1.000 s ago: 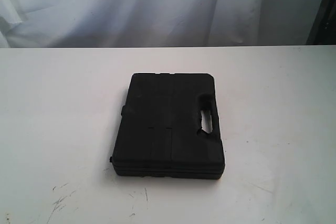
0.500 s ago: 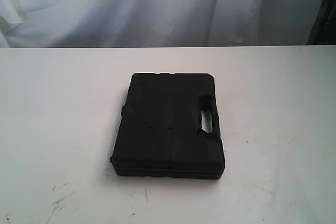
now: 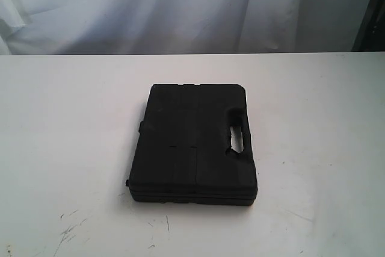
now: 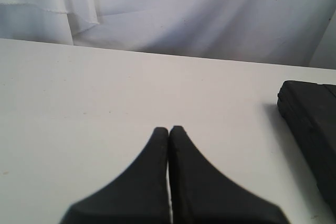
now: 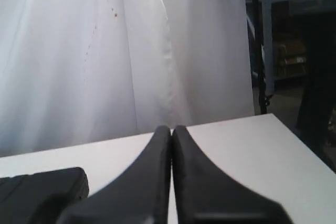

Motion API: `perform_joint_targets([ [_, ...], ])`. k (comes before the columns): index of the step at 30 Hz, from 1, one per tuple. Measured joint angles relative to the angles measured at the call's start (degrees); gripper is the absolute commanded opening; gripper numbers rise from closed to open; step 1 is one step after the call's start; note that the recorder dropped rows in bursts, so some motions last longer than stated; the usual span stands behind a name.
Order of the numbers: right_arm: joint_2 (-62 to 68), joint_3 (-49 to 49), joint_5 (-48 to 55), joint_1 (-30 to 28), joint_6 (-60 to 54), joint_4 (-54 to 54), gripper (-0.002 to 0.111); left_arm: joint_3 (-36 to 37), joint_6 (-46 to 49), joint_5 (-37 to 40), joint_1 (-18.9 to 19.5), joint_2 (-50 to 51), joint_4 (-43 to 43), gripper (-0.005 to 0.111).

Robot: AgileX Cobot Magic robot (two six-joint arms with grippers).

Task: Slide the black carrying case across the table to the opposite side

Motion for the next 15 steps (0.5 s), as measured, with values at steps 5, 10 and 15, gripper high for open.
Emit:
perform_joint_targets([
  [5,0.0,0.0,-4.9,0.0,-0.5,0.4,0.0,0.0,0.0,0.0,0.0,0.0,0.0,0.0],
  [10,0.0,0.0,-17.3,0.0,-0.6,0.5,0.0,0.0,0.0,0.0,0.0,0.0,0.0,0.0],
  [15,0.0,-0.4,-25.9,0.0,0.5,0.7,0.0,0.0,0.0,0.0,0.0,0.0,0.0,0.0],
])
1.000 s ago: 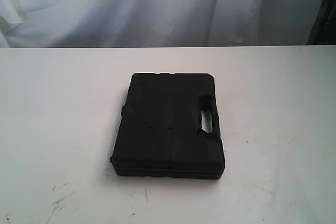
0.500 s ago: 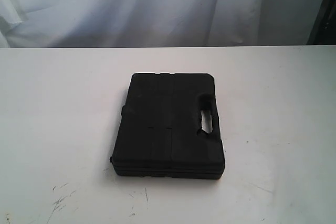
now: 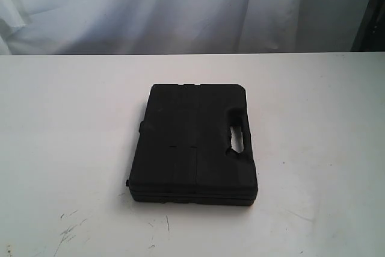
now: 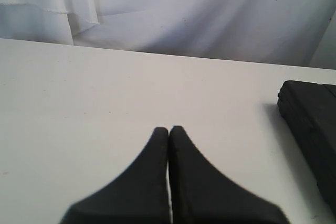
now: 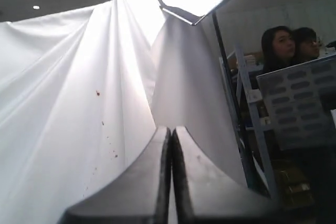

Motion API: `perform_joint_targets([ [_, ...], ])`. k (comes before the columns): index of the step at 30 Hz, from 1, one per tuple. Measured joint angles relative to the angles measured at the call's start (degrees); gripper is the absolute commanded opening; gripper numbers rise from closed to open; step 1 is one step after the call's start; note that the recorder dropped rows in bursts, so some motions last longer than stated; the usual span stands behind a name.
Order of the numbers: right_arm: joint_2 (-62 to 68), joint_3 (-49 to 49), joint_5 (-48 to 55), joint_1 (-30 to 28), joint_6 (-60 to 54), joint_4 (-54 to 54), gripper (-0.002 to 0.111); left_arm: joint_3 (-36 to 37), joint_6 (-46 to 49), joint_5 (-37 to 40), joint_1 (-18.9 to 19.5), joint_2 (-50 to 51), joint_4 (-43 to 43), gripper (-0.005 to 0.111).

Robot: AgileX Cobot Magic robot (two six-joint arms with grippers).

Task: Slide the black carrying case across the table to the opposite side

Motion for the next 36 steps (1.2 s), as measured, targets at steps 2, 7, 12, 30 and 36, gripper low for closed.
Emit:
perform_joint_targets([
  [2,0.0,-2.0,0.1,0.0,0.3,0.0,0.0,0.0,0.0,0.0,0.0,0.0,0.0,0.0],
  [7,0.7,-11.1,4.7,0.0,0.7,0.0,0.0,0.0,0.0,0.0,0.0,0.0,0.0,0.0],
  [12,7.9,-19.3,10.3,0.0,0.7,-2.7,0.0,0.0,0.0,0.0,0.0,0.0,0.0,0.0],
  [30,42.9,-31.1,57.4,9.1,0.8,-1.8,0.0,0.0,0.0,0.0,0.0,0.0,0.0,0.0],
  [36,45.1,-31.1,66.2,9.6,0.9,-1.6,0.0,0.0,0.0,0.0,0.0,0.0,0.0,0.0],
])
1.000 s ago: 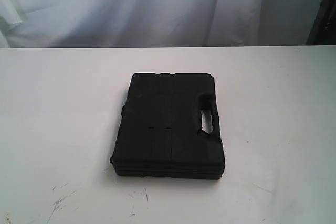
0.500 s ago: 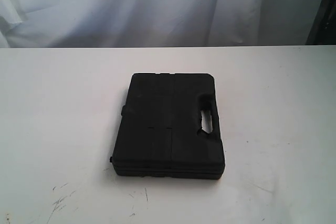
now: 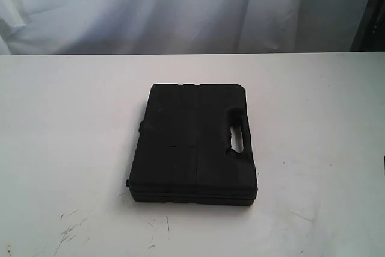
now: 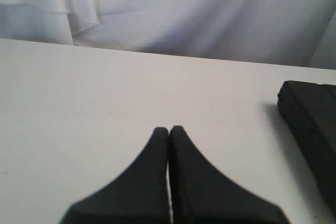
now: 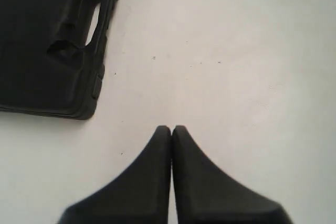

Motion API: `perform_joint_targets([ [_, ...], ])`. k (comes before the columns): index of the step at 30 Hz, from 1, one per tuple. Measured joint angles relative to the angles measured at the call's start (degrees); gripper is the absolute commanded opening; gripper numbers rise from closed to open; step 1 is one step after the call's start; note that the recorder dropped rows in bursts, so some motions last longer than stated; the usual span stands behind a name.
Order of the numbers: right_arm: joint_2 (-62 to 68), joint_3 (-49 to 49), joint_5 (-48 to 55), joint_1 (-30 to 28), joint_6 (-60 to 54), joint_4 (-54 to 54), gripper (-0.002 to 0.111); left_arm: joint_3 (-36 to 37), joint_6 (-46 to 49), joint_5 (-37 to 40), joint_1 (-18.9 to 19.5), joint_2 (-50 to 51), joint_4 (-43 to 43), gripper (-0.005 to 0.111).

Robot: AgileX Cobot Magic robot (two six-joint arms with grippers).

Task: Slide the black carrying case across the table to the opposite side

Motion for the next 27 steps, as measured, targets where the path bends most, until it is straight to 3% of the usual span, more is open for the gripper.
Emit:
perform_joint_targets([
  [10,1.4,-1.3,-2.2,0.0,-0.9,4.6,0.0,0.0,0.0,0.0,0.0,0.0,0.0,0.0],
  [18,12.8,-12.0,4.4,0.0,1.3,5.3,0.0,0.0,0.0,0.0,0.0,0.0,0.0,0.0],
  [27,27.0,-21.7,6.8,6.8,6.9,3.6,0.0,0.0,0.0,0.0,0.0,0.0,0.0,0.0],
])
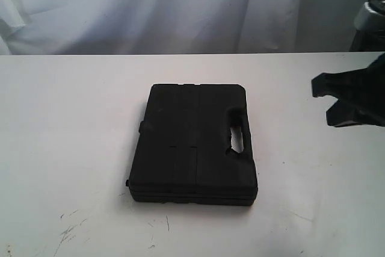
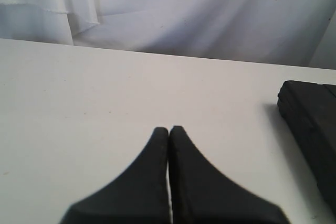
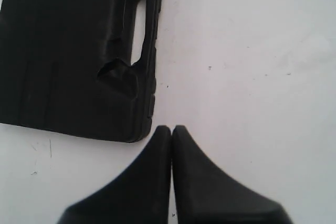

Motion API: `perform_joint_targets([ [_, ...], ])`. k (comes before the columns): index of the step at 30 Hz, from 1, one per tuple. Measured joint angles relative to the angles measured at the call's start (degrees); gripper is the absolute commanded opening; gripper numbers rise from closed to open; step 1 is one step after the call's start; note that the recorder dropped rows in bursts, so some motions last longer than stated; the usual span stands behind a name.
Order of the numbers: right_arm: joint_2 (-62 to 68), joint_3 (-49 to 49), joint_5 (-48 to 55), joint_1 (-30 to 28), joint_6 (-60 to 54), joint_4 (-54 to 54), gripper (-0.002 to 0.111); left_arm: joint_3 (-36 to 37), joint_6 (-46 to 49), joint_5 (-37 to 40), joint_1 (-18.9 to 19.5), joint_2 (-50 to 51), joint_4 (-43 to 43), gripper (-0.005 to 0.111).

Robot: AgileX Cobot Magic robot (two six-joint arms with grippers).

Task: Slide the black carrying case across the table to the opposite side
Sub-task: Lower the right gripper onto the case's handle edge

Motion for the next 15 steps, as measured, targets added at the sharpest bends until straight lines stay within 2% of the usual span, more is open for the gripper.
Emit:
perform_joint_targets([
  [10,11.9,-9.8,0.1,8.4,6.6,-4.4,0.0,0.0,0.0,0.0,0.0,0.0,0.0,0.0],
  [15,18.3,-15.4,0.9,10.2,8.8,-4.6,0.0,0.0,0.0,0.0,0.0,0.0,0.0,0.0],
])
